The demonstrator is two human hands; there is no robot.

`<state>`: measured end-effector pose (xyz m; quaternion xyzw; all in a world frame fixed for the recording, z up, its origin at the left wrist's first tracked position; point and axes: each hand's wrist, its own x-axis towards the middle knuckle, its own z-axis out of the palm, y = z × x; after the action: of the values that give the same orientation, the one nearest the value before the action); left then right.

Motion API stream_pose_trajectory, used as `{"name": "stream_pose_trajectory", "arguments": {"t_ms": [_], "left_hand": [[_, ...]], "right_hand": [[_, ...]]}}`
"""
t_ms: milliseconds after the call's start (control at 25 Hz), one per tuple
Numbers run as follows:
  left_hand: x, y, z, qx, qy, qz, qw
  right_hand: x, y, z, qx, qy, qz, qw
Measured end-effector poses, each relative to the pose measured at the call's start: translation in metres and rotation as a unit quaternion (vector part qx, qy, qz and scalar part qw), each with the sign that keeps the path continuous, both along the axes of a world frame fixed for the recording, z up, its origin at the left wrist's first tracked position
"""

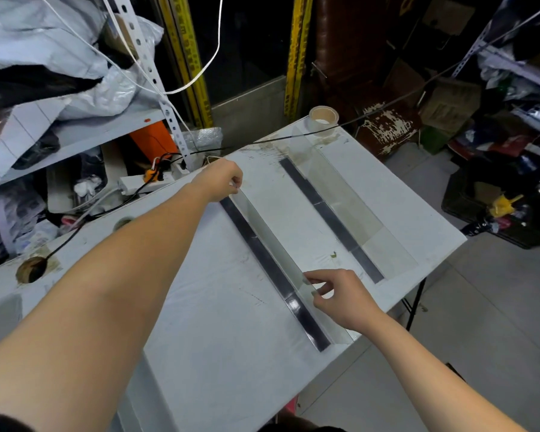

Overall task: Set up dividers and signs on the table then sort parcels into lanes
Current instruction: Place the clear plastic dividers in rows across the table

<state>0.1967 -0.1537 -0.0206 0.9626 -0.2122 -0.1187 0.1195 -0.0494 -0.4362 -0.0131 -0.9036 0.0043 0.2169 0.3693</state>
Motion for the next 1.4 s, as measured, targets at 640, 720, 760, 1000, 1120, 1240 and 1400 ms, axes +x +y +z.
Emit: {"name": "stream_pose_trajectory", "arguments": {"t_ms": [640, 720, 760, 1000, 1120, 1240, 1400], "left_hand": [[0.022, 0.003, -0.003, -0.014, -0.002, 0.025, 1.000], [0.020, 0.003, -0.003, -0.011, -0.003, 0.028, 1.000], [0.018, 0.004, -0.003, -0.009, -0.005, 0.029, 1.000], [0.015, 0.008, -0.002, -0.005, -0.010, 0.033, 0.999], [0.015, 0.007, -0.004, -0.006, -0.012, 0.036, 0.999], [0.015, 0.004, -0.003, 0.002, -0.013, 0.026, 1.000], [0.009, -0.001, 0.003, 0.013, -0.013, 0.023, 1.000]], "right_hand": [[0.028, -0.006, -0.012, -0.034, 0.010, 0.046, 0.998], [0.028, -0.006, -0.011, -0.039, 0.005, 0.046, 0.998], [0.028, -0.005, -0.010, -0.040, 0.006, 0.046, 0.998], [0.031, -0.004, -0.005, -0.067, 0.003, 0.068, 0.995], [0.031, -0.005, -0.006, -0.066, 0.007, 0.061, 0.996], [0.032, -0.006, -0.006, -0.057, 0.017, 0.052, 0.997], [0.035, -0.007, -0.002, -0.059, 0.012, 0.038, 0.997]]}}
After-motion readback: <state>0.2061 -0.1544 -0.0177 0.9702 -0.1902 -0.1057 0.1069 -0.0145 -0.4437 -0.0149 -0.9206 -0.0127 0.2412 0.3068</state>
